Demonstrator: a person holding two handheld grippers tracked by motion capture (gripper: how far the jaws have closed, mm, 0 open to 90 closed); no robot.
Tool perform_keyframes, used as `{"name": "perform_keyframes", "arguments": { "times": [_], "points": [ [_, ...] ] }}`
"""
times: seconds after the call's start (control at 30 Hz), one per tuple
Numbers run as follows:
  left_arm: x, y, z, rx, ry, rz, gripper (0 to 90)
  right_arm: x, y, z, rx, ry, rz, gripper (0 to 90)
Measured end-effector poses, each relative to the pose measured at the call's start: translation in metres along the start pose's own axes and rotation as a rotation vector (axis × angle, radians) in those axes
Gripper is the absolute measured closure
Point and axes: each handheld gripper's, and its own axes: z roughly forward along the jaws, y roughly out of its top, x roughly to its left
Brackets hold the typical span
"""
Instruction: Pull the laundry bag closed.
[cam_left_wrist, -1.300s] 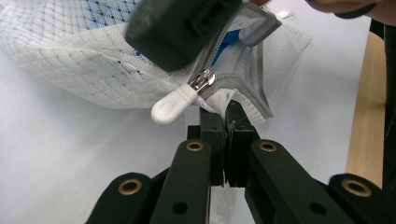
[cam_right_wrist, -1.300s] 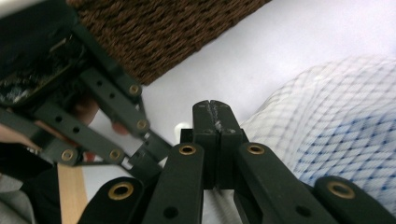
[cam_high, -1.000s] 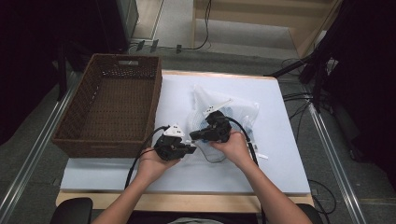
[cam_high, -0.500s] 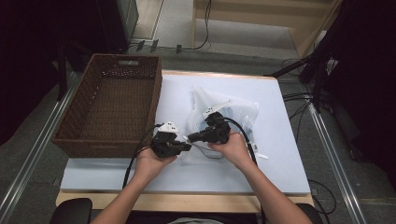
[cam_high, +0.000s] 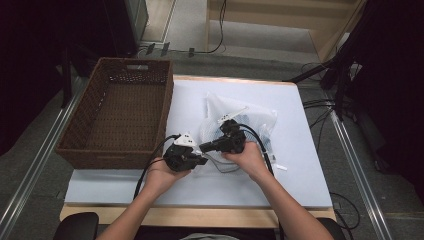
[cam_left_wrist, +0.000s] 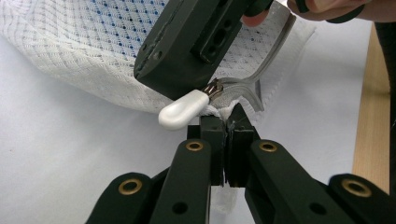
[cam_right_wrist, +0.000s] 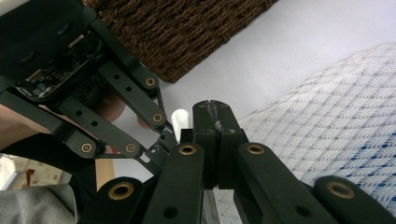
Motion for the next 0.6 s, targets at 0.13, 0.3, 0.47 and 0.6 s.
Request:
{"name": "perform_keyframes", "arguments": {
  "times": [0.13, 0.3, 0.47, 0.6],
  "points": [
    [-0.002, 0.000, 0.002, -0.006, -0.023, 0.010, 90.0, -0.001, 0.001, 0.004, -0.003, 0.003, 0.005, 90.0],
    [0.001, -0.001, 0.001, -0.007, -0.026, -0.029, 90.0, 0.004, 0.001, 0.006, 0.000, 0.005, -0.001, 90.0],
    [0.003, -0.001, 0.000, -0.017, -0.029, -0.040, 90.0, 0.005, 0.001, -0.001, -0.016, 0.028, -0.011, 90.0],
    [0.005, -0.001, -0.001, -0.007, -0.021, -0.048, 90.0, 0.008, 0.000, -0.003, -0.019, 0.021, -0.025, 90.0]
  ]
}}
